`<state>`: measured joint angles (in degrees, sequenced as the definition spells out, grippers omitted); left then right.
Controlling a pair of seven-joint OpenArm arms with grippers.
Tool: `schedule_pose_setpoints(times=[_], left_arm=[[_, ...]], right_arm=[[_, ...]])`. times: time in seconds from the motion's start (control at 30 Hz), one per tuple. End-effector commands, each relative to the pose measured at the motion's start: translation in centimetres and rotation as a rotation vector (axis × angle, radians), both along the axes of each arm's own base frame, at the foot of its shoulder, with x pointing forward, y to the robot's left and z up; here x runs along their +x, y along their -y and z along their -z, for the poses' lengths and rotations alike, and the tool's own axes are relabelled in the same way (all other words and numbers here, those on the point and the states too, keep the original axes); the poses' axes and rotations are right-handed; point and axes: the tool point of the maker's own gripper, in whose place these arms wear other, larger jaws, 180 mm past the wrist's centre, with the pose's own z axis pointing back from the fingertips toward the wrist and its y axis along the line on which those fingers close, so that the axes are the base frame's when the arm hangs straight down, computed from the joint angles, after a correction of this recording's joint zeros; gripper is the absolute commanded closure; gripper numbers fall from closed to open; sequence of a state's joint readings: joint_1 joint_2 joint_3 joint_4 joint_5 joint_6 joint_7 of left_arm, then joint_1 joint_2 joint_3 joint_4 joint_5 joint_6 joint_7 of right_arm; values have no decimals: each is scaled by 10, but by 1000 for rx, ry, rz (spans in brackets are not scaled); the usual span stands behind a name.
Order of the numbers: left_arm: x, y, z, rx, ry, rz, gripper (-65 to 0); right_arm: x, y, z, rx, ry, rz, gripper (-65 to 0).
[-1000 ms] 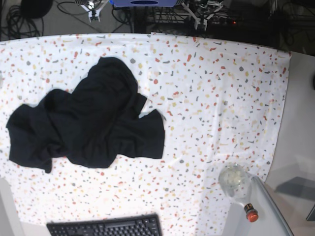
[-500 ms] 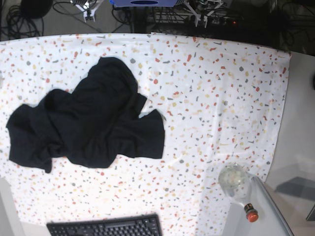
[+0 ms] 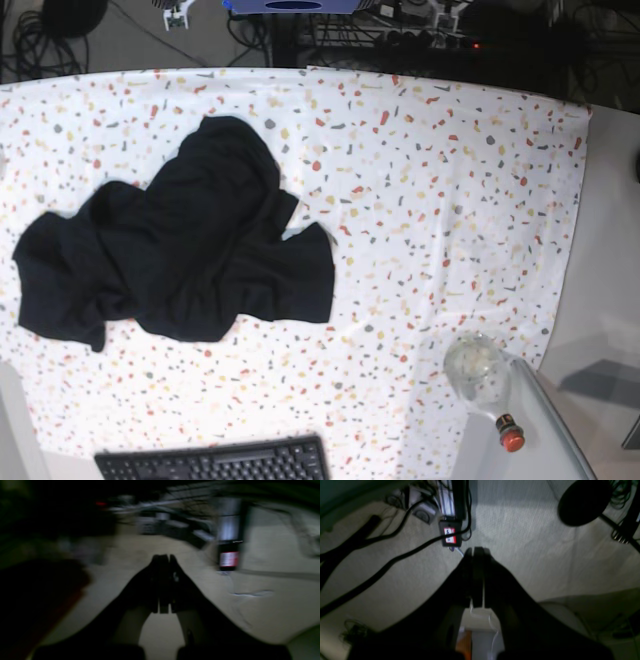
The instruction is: Layout the t-shirt on the table in an organized manner, then fold the t-shirt properly
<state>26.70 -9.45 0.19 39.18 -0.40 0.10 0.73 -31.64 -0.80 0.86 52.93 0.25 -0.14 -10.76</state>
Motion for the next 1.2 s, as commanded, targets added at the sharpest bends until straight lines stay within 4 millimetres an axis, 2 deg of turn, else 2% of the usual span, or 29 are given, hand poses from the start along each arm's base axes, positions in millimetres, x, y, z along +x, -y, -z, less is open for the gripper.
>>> schedule_pose_setpoints(times=[0.0,0.13,0.23,0.37,0.5,0.7,0.73,0.8,0.9,1.0,1.1,1.13,1.17], left_arm=[[-4,-5,-9,9,21,22,0],[7,-8,-41,5,114,84,0],[21,-1,-66,-11,191,113,0],[46,2,-97,-36,293,125,0],[80,7,-128,-106,406,67,0],[137,39,-191,-221,612,56,0],[146,43,-198,-233,643,54,0],[178,60,-213,-272,733,62,0],[209,82,-218,-320,773,79,0],[238,112,-211,-367,701,100,0],[255,134,-202,-393,628,110,0],[262,141,-200,-403,619,111,0],[266,149,-197,-416,613,106,-61]], right_arm=[[-7,9,-10,-18,1,18,0],[5,28,-39,-58,35,72,0],[18,40,-62,-85,94,86,0],[41,54,-94,-119,192,96,0],[74,67,-125,-151,262,110,0],[132,86,-180,-204,429,122,0],[145,87,-184,-206,464,124,0],[177,89,-192,-206,539,132,0],[217,102,-206,-228,632,167,0],[256,113,-219,-237,708,208,0],[283,125,-227,-239,715,259,0],[292,131,-227,-242,705,277,-20],[304,140,-229,-249,701,283,-104]])
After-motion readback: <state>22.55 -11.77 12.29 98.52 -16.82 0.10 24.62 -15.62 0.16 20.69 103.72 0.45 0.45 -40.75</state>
